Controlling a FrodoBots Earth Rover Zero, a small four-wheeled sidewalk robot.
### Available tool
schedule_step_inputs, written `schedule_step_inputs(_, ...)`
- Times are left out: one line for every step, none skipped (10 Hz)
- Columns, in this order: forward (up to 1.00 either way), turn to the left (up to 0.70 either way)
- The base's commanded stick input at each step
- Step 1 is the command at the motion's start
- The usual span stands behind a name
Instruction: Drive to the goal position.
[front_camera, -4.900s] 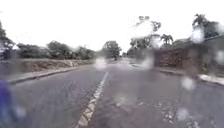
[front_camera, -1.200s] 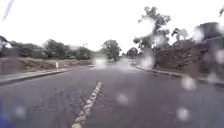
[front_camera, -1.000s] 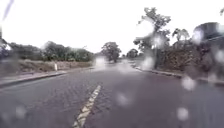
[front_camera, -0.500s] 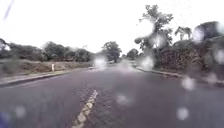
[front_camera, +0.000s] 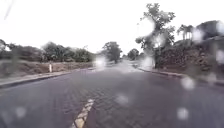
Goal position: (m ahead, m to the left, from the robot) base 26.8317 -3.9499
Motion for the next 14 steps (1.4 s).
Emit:
schedule_step_inputs(1.00,0.00)
schedule_step_inputs(1.00,0.00)
schedule_step_inputs(1.00,0.00)
schedule_step_inputs(1.00,0.00)
schedule_step_inputs(1.00,0.00)
schedule_step_inputs(1.00,0.00)
schedule_step_inputs(1.00,0.00)
schedule_step_inputs(1.00,0.00)
schedule_step_inputs(1.00,0.00)
schedule_step_inputs(1.00,0.00)
schedule_step_inputs(1.00,0.00)
schedule_step_inputs(1.00,0.00)
schedule_step_inputs(1.00,0.00)
schedule_step_inputs(1.00,0.00)
